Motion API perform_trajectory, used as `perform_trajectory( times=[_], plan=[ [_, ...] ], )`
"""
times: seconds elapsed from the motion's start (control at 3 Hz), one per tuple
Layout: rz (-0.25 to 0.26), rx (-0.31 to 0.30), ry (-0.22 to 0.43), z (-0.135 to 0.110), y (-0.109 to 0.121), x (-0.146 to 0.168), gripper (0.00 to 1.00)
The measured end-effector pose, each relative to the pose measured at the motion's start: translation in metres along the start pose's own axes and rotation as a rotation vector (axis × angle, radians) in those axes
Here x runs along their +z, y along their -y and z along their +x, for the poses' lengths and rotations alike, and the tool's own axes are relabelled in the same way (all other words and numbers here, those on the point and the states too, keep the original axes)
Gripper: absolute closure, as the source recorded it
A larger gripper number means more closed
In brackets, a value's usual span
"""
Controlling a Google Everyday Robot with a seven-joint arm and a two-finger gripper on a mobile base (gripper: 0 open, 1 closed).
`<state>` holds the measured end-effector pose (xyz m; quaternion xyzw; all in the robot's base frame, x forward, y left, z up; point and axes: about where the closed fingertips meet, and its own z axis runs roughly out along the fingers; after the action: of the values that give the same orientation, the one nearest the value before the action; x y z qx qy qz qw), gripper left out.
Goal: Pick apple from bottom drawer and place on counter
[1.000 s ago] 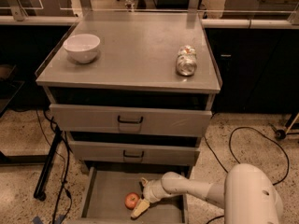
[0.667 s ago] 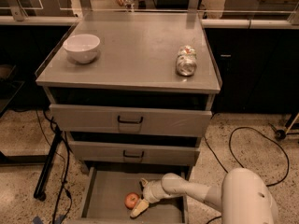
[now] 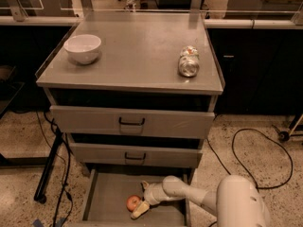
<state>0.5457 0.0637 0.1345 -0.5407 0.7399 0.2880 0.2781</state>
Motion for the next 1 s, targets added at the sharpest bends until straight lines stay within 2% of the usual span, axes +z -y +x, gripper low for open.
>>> perform_trajectory(
  times=[0.33,0.67,1.0],
  plan=[
    [-0.005,0.016,0.018,0.005,0.005,0.009,0.0],
    [-0.024,0.059,0.033,0.019,-0.002,0.017,0.0],
    [-0.025,0.061,0.033,0.02,-0.003,0.018,0.19]
  ],
)
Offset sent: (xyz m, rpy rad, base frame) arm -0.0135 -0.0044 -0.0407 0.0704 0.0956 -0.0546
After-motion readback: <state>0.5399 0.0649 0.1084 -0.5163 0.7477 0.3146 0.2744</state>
